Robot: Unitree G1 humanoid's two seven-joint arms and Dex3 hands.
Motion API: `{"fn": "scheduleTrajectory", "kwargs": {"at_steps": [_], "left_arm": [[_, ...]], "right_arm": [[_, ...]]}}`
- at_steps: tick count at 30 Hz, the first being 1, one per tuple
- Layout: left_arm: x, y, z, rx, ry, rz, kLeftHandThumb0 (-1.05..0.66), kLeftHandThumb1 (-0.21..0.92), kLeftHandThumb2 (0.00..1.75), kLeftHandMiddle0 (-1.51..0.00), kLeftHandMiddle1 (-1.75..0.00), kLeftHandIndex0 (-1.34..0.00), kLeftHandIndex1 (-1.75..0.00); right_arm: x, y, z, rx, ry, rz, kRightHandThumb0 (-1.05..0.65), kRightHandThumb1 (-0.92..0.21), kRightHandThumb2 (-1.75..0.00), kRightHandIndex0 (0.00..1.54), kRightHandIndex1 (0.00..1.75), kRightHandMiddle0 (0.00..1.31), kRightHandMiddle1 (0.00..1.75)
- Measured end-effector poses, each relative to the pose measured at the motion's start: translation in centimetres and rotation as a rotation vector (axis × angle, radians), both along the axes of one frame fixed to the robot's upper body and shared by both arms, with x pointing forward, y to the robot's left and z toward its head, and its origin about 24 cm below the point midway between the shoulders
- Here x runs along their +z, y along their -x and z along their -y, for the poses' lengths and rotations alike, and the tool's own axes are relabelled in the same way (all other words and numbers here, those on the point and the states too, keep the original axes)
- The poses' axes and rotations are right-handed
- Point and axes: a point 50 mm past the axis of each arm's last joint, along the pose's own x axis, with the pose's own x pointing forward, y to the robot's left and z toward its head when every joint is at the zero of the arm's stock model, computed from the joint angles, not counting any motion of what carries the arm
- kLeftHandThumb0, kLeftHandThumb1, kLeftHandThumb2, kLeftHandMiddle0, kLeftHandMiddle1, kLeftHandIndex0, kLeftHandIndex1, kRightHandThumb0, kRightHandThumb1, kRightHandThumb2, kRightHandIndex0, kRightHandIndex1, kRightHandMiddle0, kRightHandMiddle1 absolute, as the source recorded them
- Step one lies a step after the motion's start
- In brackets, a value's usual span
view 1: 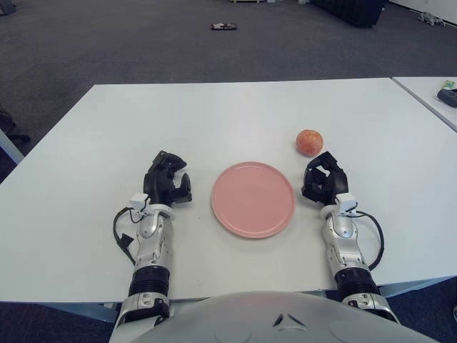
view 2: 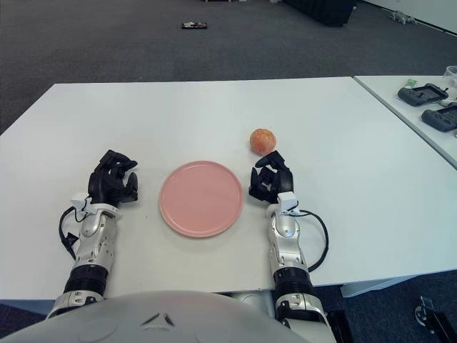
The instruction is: Put the apple into the plate.
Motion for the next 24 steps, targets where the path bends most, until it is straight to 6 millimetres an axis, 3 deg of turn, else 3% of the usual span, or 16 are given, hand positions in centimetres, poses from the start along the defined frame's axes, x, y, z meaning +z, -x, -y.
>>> {"fn": "scheduleTrajectory", "kwargs": {"at_steps": [14, 16, 21, 24], "left_arm": [[0.0, 0.0, 0.1, -0.004, -0.001, 0.001, -0.01, -0.08, 1.75, -0.93, -1.75, -0.71, -1.65], [0.0, -0.1, 0.1, -0.007, -0.004, 0.000, -0.01, -0.08, 1.75, -0.93, -1.75, -0.71, -1.65], [0.0, -0.1, 0.1, -0.013, -0.013, -0.001, -0.01, -0.08, 1.75, -0.93, -1.75, -0.71, -1.65], [0.0, -0.1, 0.1, -0.016, -0.019, -0.003, -0.01, -0.08, 1.75, -0.93, -1.75, -0.71, -1.65]], "right_arm": [[0.5, 0.0, 0.1, -0.022, 0.053, 0.028, -0.44, -0.44, -1.18, 1.00, 1.75, 0.52, 1.75], [0.9, 0.0, 0.2, -0.020, 0.110, 0.041, -0.43, -0.48, -1.12, 0.93, 1.75, 0.48, 1.75], [2.8, -0.6, 0.4, -0.025, 0.276, 0.084, -0.37, -0.83, -0.65, 0.53, 1.50, 0.25, 1.75], [4.2, -1.1, 0.4, -0.030, 0.350, 0.112, -0.36, -0.89, -0.57, 0.26, 1.34, 0.20, 1.75]]}}
